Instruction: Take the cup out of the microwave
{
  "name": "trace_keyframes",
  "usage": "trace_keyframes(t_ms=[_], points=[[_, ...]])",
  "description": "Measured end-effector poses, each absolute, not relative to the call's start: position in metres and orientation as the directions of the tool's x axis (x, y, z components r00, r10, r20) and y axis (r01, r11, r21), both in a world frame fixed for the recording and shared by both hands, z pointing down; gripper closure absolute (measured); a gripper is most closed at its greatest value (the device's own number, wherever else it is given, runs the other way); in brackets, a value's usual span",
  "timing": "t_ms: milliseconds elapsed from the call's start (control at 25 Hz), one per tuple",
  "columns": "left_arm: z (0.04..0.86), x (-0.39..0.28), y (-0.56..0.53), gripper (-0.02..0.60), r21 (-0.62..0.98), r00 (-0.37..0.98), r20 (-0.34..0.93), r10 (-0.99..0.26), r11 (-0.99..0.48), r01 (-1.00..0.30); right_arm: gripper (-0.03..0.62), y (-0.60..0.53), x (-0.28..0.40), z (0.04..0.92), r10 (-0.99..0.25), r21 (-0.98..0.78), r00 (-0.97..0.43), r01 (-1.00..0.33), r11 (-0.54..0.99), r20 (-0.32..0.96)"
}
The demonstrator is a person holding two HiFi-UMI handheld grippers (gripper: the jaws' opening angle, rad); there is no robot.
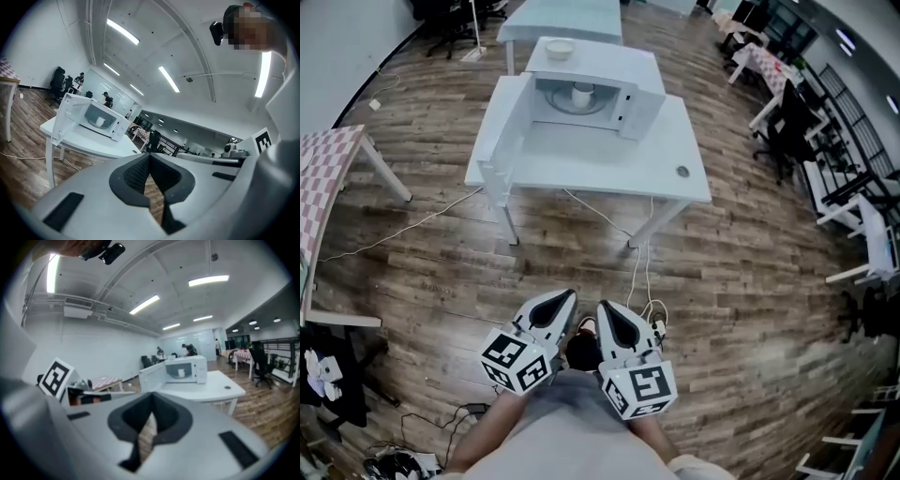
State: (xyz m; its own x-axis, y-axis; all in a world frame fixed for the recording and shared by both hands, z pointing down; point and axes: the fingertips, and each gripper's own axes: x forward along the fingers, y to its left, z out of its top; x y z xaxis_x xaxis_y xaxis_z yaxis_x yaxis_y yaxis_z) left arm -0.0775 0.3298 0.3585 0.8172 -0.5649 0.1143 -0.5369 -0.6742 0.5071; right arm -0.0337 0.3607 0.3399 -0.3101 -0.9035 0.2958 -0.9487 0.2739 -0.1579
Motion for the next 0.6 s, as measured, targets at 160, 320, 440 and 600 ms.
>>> trace_keyframes(t_ms=[160,320,440,600], points=[[0.357,-0.061,0.318,0.572,0.505,0.813,0.123,-0.569,-0.669,-0.545,0.572,0.347,-0.018,0.342,-0.896,-0.180,-0.332,-0.940,0.289,0.296],[0.355,-0.041,0.307,0.572,0.501,0.813,0.124,-0.568,-0.671,-0.546,0.571,0.335,-0.003,0.344,-0.889,-0.189,-0.344,-0.936,0.298,0.301],[0.353,-0.025,0.300,0.572,0.510,0.818,0.123,-0.562,-0.671,-0.538,0.571,0.327,0.012,0.345,-0.893,-0.194,-0.341,-0.936,0.294,0.293],[0.357,-0.003,0.291,0.572,0.504,0.824,0.133,-0.550,-0.679,-0.534,0.571,0.316,0.031,0.346,-0.892,-0.216,-0.349,-0.931,0.294,0.289]])
